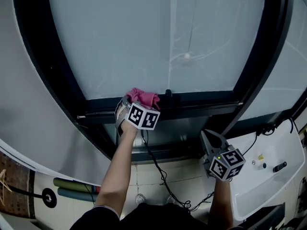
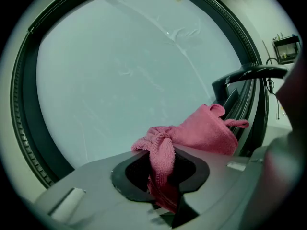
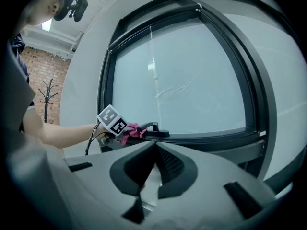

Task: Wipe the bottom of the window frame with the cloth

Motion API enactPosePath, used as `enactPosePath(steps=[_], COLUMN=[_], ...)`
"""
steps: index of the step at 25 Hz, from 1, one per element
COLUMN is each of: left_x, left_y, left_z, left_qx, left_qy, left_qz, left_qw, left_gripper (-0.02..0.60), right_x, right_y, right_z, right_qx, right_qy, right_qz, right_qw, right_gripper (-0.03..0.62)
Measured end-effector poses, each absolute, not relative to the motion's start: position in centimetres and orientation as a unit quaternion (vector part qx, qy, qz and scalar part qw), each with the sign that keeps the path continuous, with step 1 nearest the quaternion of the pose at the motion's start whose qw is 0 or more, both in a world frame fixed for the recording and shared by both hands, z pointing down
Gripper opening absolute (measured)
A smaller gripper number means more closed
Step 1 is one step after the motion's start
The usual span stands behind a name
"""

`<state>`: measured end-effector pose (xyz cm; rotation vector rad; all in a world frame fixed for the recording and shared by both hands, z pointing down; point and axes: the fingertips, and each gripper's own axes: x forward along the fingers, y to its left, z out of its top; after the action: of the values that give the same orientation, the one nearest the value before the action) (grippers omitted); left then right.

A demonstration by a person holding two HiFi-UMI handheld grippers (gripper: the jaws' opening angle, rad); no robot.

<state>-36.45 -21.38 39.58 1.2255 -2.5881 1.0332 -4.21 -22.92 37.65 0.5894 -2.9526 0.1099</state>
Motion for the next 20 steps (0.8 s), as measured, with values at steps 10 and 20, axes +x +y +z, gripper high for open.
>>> enactPosePath(steps=[10, 20], left_x=[-43.8, -49.5], left_y=[-14.6, -8.6], left_z=[39.9, 40.0], left_qx=[0.328, 0.251], left_qy=[-0.88, -0.904], left_qz=[0.336, 0.331], left_qw=[0.072, 0.096], left_gripper=[0.083, 0.083], right_x=[-9.7, -13.8], right_y=[-20.8, -20.0], right_z=[38.2, 38.2], right_qx=[0.14, 0.097], right_qy=[-0.987, -0.992], right_qz=[0.034, 0.03], right_qw=[0.071, 0.071], right_gripper=[0.002, 0.002])
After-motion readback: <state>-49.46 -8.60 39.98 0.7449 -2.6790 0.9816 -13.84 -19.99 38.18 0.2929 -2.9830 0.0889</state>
